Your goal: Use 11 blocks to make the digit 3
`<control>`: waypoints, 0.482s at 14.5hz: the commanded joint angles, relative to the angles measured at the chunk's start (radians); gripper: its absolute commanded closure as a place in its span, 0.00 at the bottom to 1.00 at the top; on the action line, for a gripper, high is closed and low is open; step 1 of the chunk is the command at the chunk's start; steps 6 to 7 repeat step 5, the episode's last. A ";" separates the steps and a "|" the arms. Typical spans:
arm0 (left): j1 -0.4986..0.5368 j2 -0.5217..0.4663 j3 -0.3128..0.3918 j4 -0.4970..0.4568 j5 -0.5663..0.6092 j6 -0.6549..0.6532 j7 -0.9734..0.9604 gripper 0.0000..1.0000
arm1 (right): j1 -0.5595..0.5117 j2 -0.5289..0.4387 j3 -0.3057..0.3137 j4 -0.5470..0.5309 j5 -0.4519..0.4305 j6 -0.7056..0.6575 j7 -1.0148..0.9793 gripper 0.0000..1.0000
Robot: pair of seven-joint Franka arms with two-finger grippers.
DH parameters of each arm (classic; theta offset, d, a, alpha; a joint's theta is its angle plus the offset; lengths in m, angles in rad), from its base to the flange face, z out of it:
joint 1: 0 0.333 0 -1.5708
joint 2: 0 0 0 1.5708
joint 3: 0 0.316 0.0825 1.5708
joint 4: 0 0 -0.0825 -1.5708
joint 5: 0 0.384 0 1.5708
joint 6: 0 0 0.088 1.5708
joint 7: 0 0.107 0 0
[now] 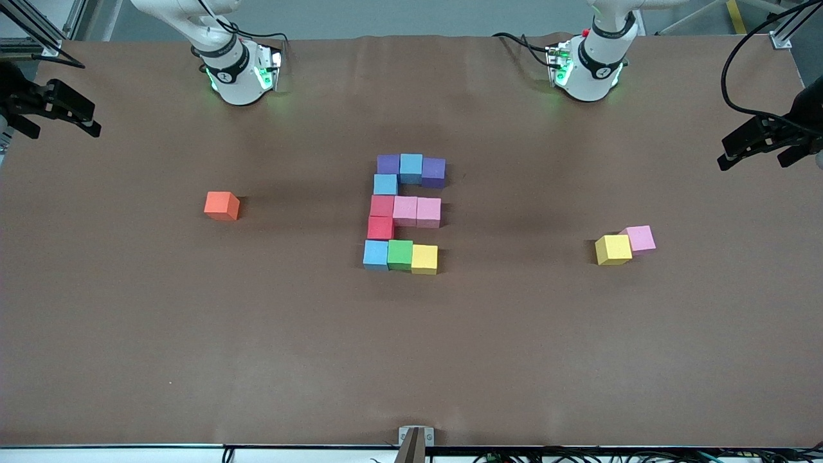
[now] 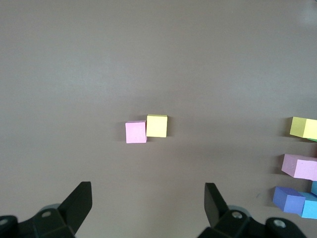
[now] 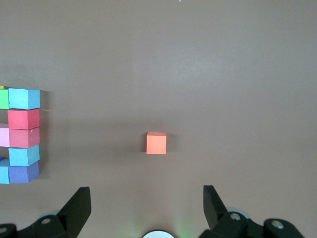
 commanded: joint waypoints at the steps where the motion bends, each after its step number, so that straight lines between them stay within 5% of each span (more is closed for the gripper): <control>1: 0.002 0.010 -0.004 0.021 -0.019 -0.018 -0.012 0.00 | 0.006 -0.027 -0.007 -0.023 0.022 0.003 0.015 0.00; 7: 0.002 0.010 -0.004 0.021 -0.019 -0.018 -0.015 0.00 | 0.007 -0.025 -0.007 -0.023 0.022 0.003 0.009 0.00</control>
